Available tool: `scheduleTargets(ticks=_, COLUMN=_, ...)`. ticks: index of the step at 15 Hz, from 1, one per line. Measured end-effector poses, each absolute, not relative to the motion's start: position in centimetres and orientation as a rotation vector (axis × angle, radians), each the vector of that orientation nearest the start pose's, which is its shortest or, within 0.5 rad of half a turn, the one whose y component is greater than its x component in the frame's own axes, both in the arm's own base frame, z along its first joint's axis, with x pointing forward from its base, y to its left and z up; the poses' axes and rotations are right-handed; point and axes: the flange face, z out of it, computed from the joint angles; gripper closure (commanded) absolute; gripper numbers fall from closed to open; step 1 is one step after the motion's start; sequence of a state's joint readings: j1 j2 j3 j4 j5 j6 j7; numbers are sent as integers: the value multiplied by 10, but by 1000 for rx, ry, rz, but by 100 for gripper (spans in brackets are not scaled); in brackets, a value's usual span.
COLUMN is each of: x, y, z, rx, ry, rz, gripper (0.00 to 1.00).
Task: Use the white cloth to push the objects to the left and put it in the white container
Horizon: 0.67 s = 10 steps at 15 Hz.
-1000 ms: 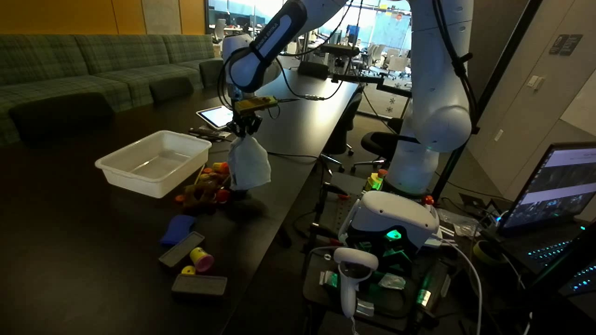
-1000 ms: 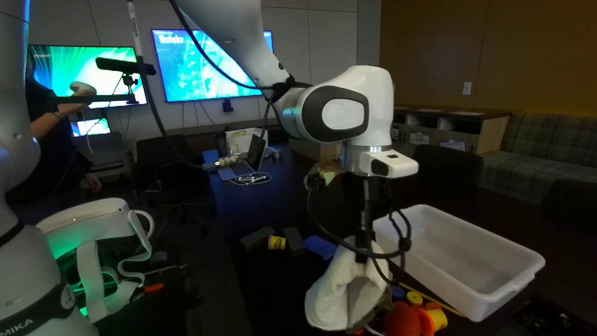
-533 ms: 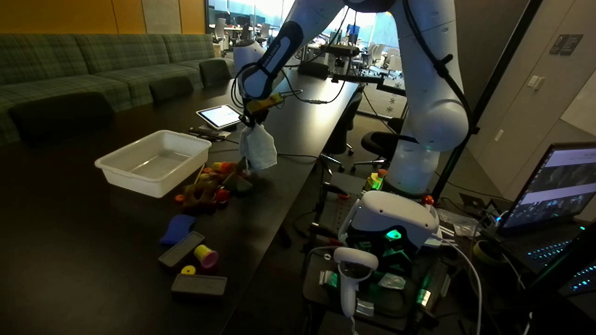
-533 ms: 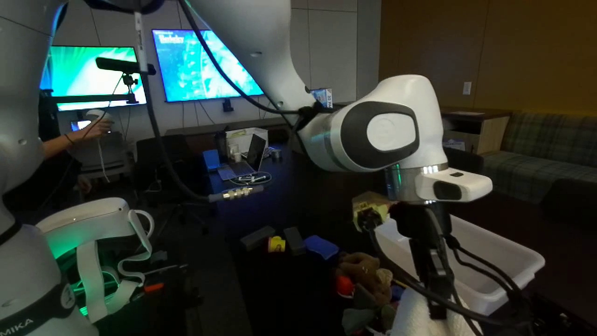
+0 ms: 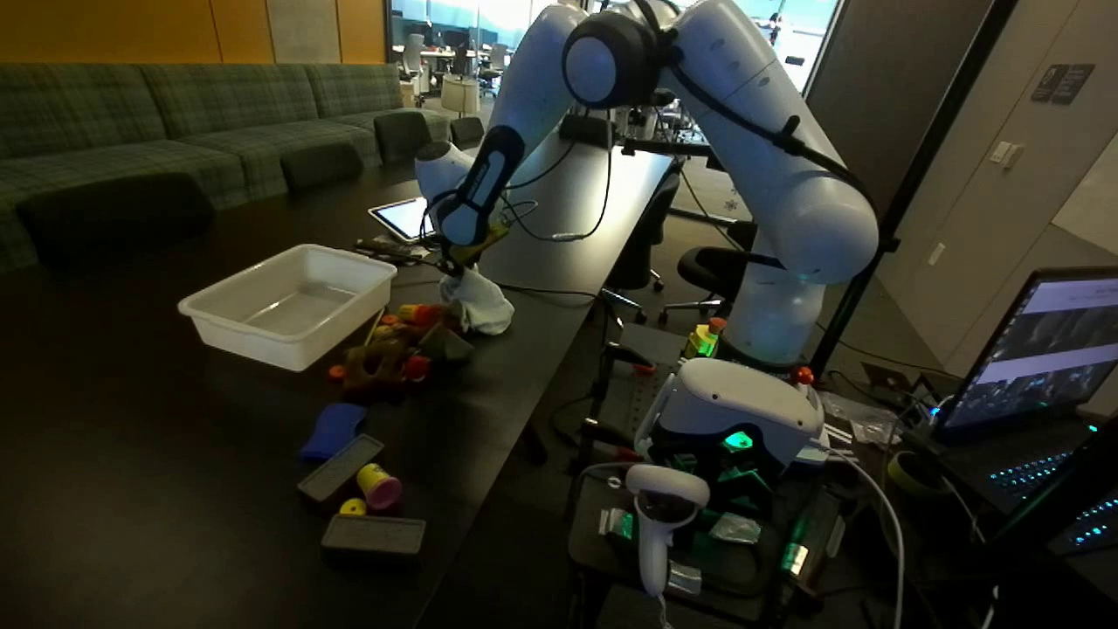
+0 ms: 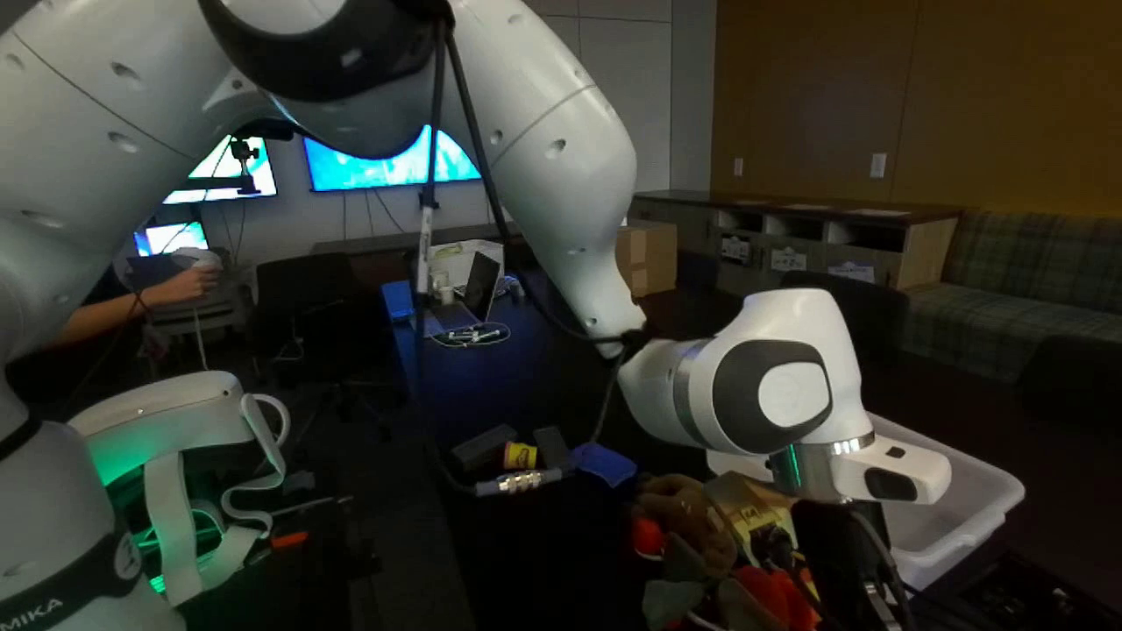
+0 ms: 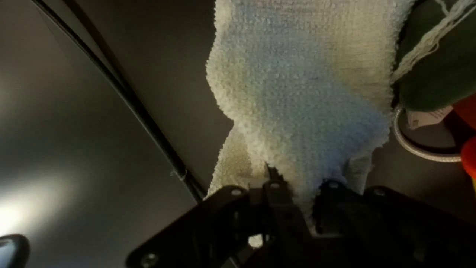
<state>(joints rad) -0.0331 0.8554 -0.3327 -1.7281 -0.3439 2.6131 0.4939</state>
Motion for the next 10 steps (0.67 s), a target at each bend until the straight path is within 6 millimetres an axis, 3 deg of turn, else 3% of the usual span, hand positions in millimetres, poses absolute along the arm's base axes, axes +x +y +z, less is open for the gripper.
scheduleTargets(ticks=5, x=638, y=-214, z=63, rx=-3517, ry=677, rz=-70, gripper=93)
scheduleTargets(ticks=10, x=639, y=-208, z=48, rx=-3510, ry=664, rz=-42, gripper=93)
